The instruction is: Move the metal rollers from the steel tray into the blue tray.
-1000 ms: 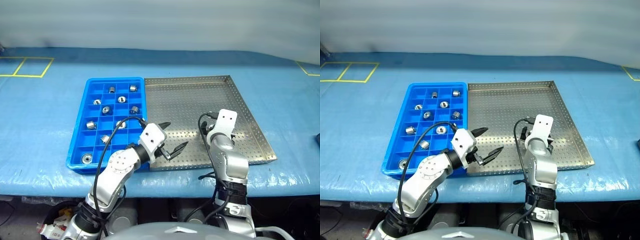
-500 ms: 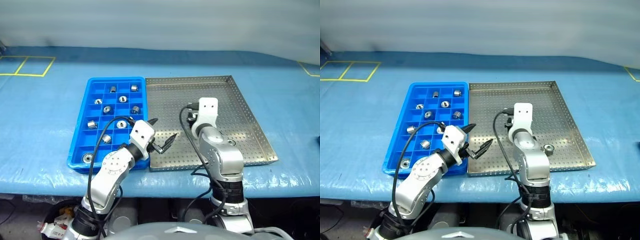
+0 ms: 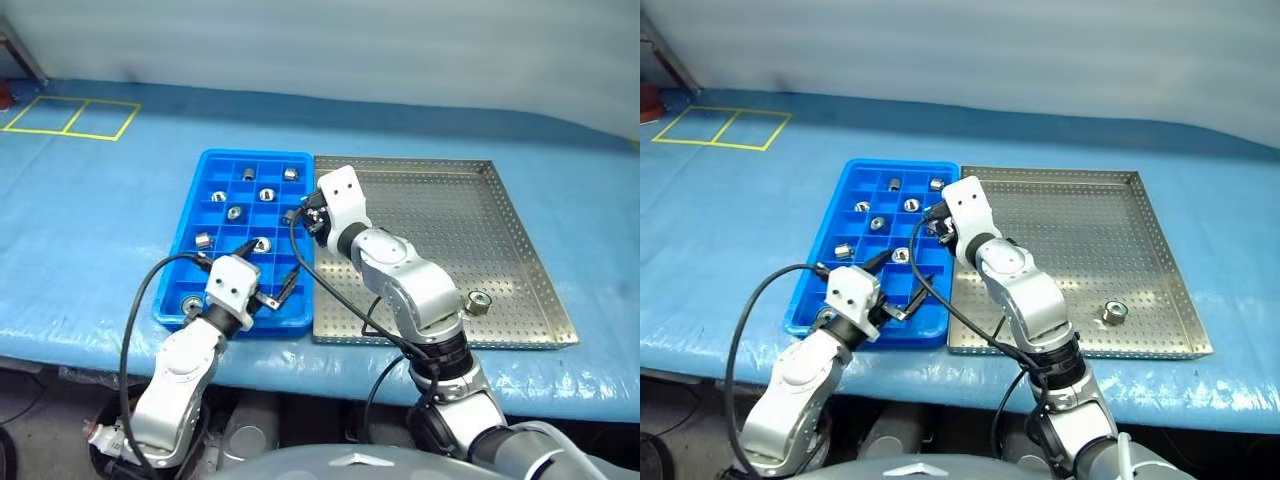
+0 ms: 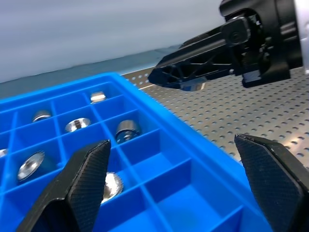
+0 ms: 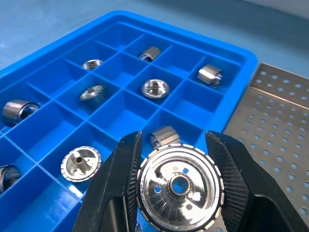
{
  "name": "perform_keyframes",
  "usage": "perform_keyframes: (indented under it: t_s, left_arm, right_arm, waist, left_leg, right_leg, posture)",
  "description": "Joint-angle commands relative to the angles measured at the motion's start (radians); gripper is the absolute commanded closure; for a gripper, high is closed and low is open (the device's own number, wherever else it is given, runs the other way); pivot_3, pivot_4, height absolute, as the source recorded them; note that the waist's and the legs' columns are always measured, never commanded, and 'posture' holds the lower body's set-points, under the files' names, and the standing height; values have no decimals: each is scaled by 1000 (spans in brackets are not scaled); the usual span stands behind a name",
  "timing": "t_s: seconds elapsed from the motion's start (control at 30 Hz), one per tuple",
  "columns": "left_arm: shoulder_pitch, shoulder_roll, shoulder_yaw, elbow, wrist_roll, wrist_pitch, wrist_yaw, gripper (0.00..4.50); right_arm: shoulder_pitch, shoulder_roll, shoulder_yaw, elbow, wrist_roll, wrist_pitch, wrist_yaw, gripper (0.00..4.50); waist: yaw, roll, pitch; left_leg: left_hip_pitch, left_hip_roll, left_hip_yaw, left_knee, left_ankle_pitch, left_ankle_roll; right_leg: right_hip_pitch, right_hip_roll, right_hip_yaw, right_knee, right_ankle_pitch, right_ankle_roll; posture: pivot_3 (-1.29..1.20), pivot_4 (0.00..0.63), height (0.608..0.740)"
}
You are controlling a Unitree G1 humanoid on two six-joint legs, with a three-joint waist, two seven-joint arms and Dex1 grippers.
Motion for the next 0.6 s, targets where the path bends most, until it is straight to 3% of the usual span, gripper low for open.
perform_keyframes:
  t_s: [0.03,0.3,0.57,0.6]
  left_arm:
    - [27,9,27,-67,-52,-32,-36,0]
    - [64,35,17,-64,-79,-21,-79,0]
    - [48,38,-4,-43,-93,-20,-109,0]
    - [44,41,-7,-41,-93,-19,-116,0]
  right_arm:
    - [-9,11,22,-24,26,-6,36,2752]
    - [69,-21,86,-32,40,1,90,2752]
    - [136,-50,65,-66,45,21,88,2752]
    - [145,-54,59,-74,49,29,90,2403]
  waist:
    - [12,0,0]
    - [42,0,1]
    - [43,0,1]
    - [44,0,1]
  left_leg:
    - [0,0,0,0,0,0]
    - [-2,0,0,-1,0,0]
    - [-2,1,0,-1,0,-1]
    - [-2,1,0,-1,0,-1]
  right_leg:
    - [0,-1,0,0,0,0]
    - [-1,-1,-2,-1,0,0]
    - [-2,-1,-2,-1,-1,-1]
    - [-2,-1,-2,-1,-1,-1]
  posture:
    - [431,150,740]
    - [425,150,740]
    - [396,150,740]
    - [396,150,740]
